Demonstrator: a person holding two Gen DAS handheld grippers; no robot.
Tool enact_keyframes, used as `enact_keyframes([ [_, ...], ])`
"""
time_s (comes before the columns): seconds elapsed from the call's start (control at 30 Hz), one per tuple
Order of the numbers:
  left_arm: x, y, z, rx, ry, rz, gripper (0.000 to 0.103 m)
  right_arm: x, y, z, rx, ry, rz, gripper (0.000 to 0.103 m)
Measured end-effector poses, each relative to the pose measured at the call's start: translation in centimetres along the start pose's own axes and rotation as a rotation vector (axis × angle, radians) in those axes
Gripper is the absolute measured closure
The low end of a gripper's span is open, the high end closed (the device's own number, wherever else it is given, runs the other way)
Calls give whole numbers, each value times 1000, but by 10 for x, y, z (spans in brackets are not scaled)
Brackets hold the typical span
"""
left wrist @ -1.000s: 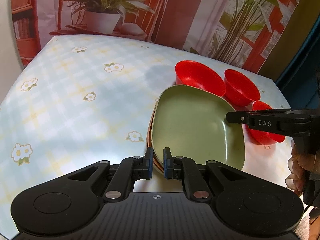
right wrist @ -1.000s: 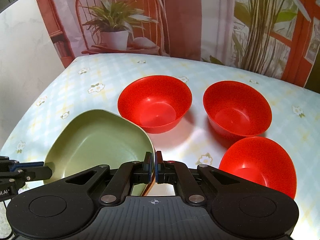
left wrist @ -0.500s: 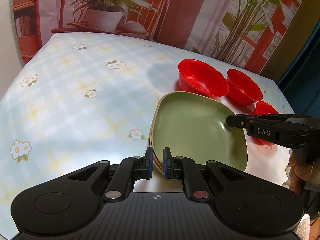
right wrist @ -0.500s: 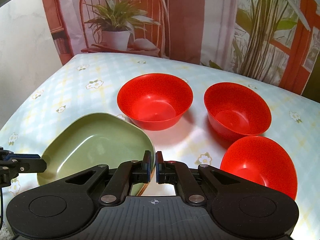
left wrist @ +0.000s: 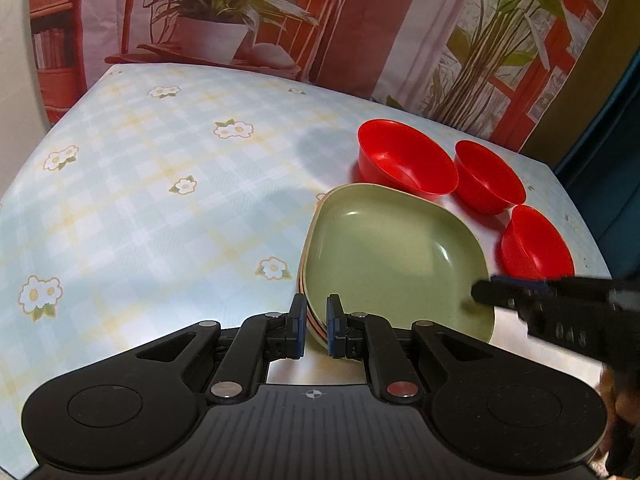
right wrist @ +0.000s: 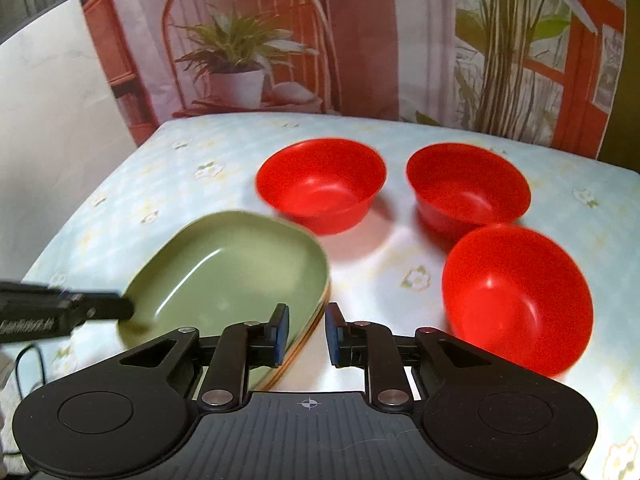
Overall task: Organize plates and bowls
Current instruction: 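Lower the small green plate onto the plate stack and release it, then move the left tool to a red bowl and open around its rim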
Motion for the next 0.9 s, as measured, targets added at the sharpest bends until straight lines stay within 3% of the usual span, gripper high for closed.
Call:
enact_keyframes([
  [0.1, 0, 0, 0, -1, 2, 2, 92, -5, 10, 7, -23, -11, -1, 90],
  [0.7, 1, 1, 2, -2, 4, 0, 92, 0, 15, 7, -16, -11, -2, 91],
  [0.9, -2, -2, 1, 11, 3, 5, 90, -5, 12, 3, -4, -18, -5, 86],
])
Point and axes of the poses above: each gripper's, at about its wrist camera, not at the fingertips, and x roughly the way its jaws point, z to its left, y to its underside, the point moved 6 cm from there along x, roughly the way its jaws point, and after that the axes turned 14 degrees about z, right-handed, at the moved point
